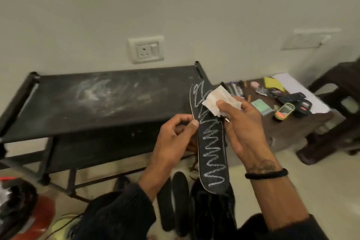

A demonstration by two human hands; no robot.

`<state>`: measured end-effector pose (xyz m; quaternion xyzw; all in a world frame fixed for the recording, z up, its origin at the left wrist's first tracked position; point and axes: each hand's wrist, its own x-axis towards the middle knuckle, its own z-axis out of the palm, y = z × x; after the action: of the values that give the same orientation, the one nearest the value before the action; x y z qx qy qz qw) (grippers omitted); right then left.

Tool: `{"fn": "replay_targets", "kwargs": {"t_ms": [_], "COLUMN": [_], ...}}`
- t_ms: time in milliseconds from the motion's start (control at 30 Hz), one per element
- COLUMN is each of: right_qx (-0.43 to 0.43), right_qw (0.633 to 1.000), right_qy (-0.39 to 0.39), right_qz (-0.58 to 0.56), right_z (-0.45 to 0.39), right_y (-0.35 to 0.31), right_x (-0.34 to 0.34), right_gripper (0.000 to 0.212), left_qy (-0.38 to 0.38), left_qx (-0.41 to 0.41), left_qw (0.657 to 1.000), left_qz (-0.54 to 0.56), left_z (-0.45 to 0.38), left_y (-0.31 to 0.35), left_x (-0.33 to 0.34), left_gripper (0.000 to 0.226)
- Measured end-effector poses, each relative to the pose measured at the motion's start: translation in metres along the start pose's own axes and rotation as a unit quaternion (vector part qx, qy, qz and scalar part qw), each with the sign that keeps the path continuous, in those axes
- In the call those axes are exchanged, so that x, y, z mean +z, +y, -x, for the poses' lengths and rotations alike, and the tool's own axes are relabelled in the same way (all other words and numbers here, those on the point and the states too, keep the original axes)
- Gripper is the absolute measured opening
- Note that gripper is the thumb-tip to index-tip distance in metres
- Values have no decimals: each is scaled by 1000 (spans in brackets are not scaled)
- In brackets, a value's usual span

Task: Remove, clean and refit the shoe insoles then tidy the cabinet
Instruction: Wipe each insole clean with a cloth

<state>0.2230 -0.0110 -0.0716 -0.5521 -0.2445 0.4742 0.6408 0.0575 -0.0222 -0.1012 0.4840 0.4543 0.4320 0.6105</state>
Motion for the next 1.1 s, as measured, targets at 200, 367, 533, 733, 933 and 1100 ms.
{"fn": "replay_targets", "kwargs": {"t_ms": [200,367,533,733,933,1100], "right_qx": [-31,36,73,84,65,57], "right_qw": [988,978,973,969,962,968], "right_qy": [127,174,205,212,253,221], "right_qz": [77,108,78,95,84,106], "right_z": [11,5,-20,-85,-128,-138], "right_y": [-35,-45,-21,31,59,74], "right_x": [-77,-135,-169,-189,-183,-177], "right_gripper": [23,31,21,25,23,24], "left_qy": [-83,-140,-105,-119,-63,-149], "left_qx": [-10,-188,-186,-181,-212,-178], "left_qw": [996,972,972,956,951,895], "left_qz": [-20,9,-102,-199,-216,-380], "left_z": [-10,-10,-49,-116,-146,-131], "left_y": [-12,-51,-81,-98,-118,-102], "left_x": [81,125,146,172,171,175], "left_gripper": [16,29,24,39,57,65]}}
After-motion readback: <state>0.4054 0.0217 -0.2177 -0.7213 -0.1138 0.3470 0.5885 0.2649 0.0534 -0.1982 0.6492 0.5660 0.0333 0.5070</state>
